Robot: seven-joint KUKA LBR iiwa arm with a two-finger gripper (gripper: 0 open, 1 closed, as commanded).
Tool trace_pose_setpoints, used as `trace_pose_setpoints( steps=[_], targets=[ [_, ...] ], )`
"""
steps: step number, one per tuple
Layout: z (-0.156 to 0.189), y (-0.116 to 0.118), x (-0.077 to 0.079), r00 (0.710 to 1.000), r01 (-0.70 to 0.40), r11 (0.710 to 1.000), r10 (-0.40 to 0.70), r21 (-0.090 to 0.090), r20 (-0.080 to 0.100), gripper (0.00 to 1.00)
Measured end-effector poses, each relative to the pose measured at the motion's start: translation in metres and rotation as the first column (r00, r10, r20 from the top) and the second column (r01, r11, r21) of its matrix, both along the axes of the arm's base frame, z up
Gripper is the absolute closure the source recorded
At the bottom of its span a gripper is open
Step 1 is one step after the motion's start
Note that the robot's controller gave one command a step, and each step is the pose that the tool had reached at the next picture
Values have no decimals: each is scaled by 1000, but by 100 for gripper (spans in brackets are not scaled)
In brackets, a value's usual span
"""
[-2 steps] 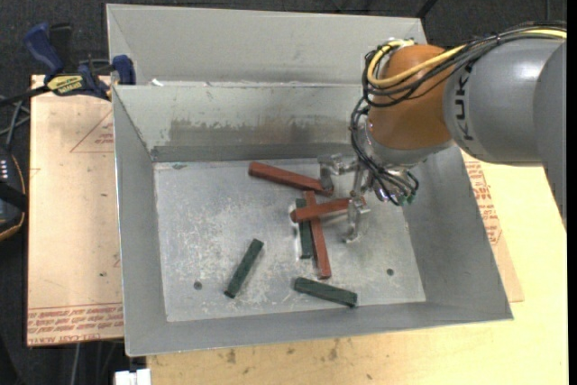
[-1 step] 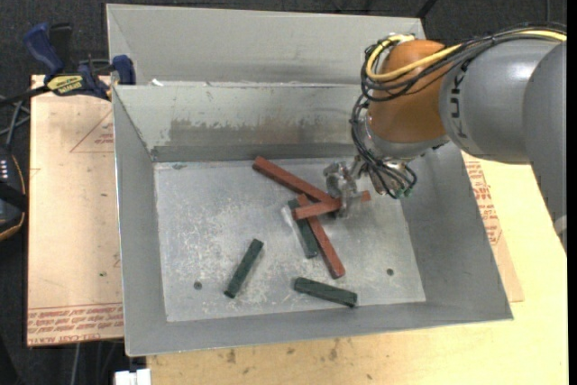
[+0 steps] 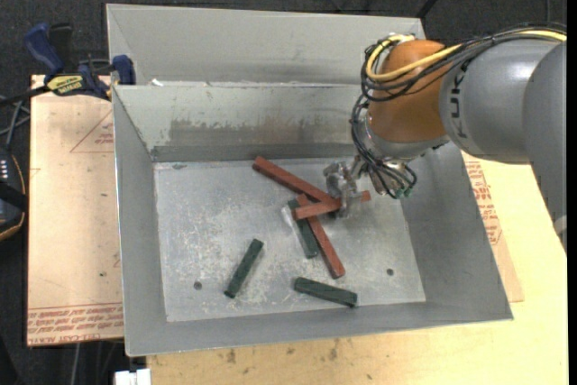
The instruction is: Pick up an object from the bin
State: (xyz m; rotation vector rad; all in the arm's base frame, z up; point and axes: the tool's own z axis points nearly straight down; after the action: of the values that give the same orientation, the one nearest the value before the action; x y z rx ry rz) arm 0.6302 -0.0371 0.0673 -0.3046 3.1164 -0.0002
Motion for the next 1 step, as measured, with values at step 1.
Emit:
trace_pose_setpoints(
  steps=[1],
  targets=[
    [1, 0, 0, 1000, 0, 1000, 0, 0, -2, 100]
  ],
)
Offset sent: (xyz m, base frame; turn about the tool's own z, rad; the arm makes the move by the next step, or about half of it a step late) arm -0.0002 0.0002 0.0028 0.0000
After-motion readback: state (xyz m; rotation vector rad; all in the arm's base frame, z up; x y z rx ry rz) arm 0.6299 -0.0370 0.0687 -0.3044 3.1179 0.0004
